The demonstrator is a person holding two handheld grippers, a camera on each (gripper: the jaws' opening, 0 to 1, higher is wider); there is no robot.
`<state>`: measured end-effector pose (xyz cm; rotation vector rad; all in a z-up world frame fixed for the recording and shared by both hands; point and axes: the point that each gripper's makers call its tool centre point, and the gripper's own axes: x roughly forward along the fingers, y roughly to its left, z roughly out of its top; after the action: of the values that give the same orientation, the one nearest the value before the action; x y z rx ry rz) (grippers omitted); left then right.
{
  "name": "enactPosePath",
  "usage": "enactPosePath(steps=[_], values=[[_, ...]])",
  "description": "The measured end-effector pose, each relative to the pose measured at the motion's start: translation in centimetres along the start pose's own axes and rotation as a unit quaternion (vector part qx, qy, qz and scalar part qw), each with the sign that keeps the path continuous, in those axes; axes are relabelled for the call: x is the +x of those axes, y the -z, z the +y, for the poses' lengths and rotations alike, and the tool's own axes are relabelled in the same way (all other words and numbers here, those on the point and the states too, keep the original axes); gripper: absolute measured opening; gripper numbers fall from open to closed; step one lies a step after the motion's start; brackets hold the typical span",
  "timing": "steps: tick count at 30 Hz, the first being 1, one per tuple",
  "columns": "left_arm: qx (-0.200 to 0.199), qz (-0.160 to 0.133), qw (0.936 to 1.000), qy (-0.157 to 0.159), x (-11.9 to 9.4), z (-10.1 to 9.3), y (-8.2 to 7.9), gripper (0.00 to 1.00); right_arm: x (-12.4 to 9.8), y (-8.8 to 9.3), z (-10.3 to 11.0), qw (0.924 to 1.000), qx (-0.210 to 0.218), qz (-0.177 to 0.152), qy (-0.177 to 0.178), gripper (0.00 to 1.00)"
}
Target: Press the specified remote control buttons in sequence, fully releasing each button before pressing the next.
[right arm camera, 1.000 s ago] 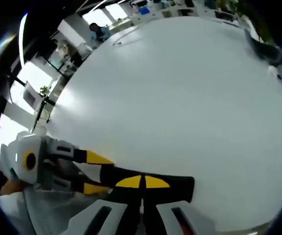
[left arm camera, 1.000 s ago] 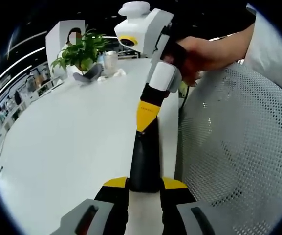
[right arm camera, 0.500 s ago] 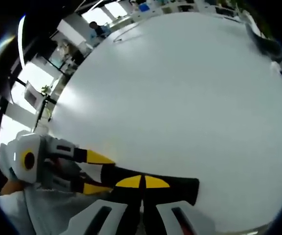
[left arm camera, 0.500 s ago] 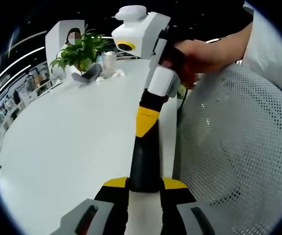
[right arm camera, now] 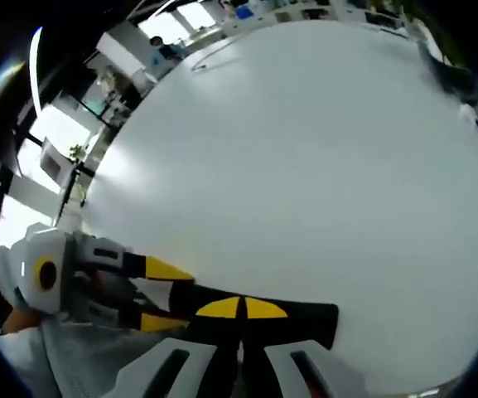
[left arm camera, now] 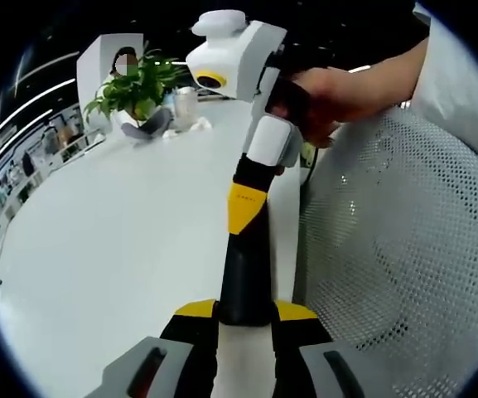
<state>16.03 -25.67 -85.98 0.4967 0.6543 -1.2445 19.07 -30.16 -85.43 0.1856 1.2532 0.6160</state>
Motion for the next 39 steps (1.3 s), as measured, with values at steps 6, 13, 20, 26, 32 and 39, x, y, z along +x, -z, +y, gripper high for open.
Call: enactPosePath(steps=[6, 13, 20, 26, 32, 39], values=[[-0.003, -0.002, 1.0000, -0.001, 0.0, 0.0, 0.0, 0.24, -0.2, 0.2, 0.1, 0.9999, -0.007, -0.010, -0.001, 0.00], [-0.004, -0.002, 1.0000, -0.001, 0.0, 0.0, -0.1, 0.24, -0.1, 0.0, 0.1, 0.9998, -0.011, -0.012, -0.008, 0.00], [-0.005, -0.002, 1.0000, -0.004, 0.0, 0.1, -0.1, 0.24, -0.2, -0.1, 0.1, 0.9997, 0.020, -0.001, -0.013, 0.00], [-0.005, 0.000, 1.0000, -0.004, 0.0, 0.1, 0.0, 0.24, -0.4, 0.2, 0.2, 0.9997, 0.022, 0.010, -0.008, 0.00], [-0.004, 0.000, 1.0000, -0.005, -0.1, 0.1, 0.0, 0.24, -0.7, 0.3, 0.2, 0.9994, 0.031, 0.014, -0.007, 0.00], [-0.004, 0.000, 1.0000, -0.005, -0.1, 0.2, 0.1, 0.24, -1.1, 0.2, 0.1, 0.9972, 0.070, 0.010, -0.025, 0.00]])
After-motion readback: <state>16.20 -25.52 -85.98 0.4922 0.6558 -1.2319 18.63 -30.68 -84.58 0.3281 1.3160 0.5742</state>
